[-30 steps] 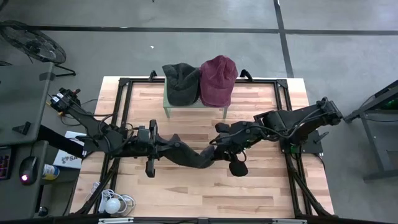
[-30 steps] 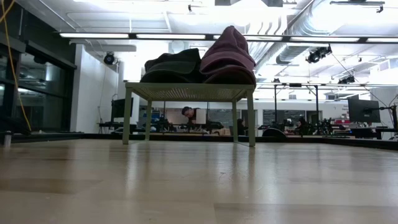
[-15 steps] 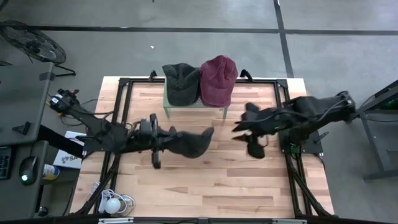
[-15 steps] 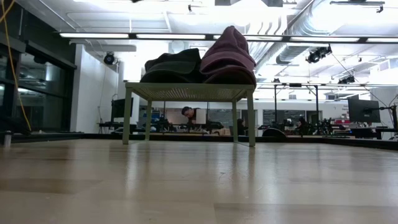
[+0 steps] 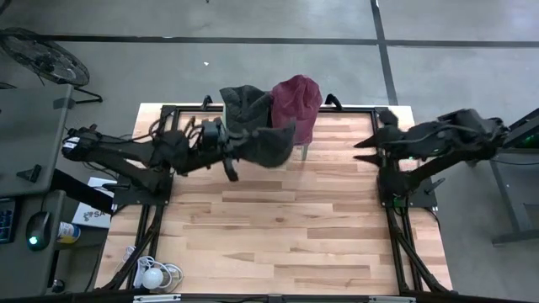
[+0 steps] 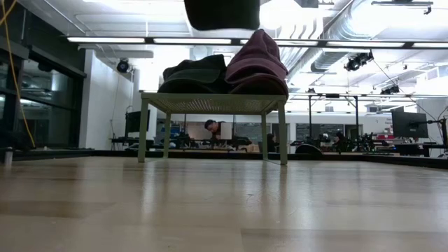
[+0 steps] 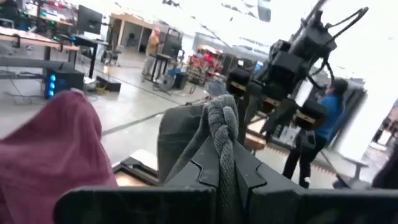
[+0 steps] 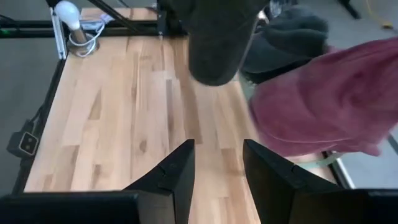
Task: Pick & Place hat
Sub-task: Stack the black cap on the red caps on the shelf
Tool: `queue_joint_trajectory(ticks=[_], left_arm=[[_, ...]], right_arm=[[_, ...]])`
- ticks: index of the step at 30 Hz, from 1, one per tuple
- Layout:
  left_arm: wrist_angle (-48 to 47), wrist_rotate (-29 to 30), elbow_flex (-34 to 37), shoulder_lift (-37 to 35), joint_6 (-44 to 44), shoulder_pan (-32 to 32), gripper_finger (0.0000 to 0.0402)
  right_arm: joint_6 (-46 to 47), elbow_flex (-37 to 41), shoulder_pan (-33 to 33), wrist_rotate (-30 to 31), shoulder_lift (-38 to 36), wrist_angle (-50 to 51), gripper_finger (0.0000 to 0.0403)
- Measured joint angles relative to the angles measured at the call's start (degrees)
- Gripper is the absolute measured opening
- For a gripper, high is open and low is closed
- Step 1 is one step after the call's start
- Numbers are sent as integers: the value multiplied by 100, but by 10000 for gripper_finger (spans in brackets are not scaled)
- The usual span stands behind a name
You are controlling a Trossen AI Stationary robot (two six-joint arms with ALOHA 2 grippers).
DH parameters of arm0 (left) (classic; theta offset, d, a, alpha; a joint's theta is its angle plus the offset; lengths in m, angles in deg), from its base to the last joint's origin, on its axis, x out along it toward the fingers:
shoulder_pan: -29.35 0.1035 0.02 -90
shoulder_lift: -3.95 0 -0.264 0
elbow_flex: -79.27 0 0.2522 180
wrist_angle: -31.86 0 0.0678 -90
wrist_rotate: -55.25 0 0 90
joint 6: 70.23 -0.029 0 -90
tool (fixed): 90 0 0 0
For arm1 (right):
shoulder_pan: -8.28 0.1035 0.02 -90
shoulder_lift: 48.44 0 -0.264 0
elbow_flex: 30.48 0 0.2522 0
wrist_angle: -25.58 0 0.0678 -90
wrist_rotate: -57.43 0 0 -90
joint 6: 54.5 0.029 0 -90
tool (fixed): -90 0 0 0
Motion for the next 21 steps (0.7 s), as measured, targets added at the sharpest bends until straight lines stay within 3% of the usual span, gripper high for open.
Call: queue_joint_trajectory(ticks=[5,13,18,21], left_arm=[[146,-63,0,-3,-167,382,0],[380,-191,-35,-3,-323,882,0],[-132,-319,-685,1,-333,1230,0],[-946,-327,-1306,61,-308,1388,0]], right_arm=[[-264,356,-2,19,-654,-229,128],[-261,2800,-2,73,-2435,-1932,128],[-192,3758,0,-92,-3063,-2730,128],[-70,4121,0,-89,-3298,-2893,128]])
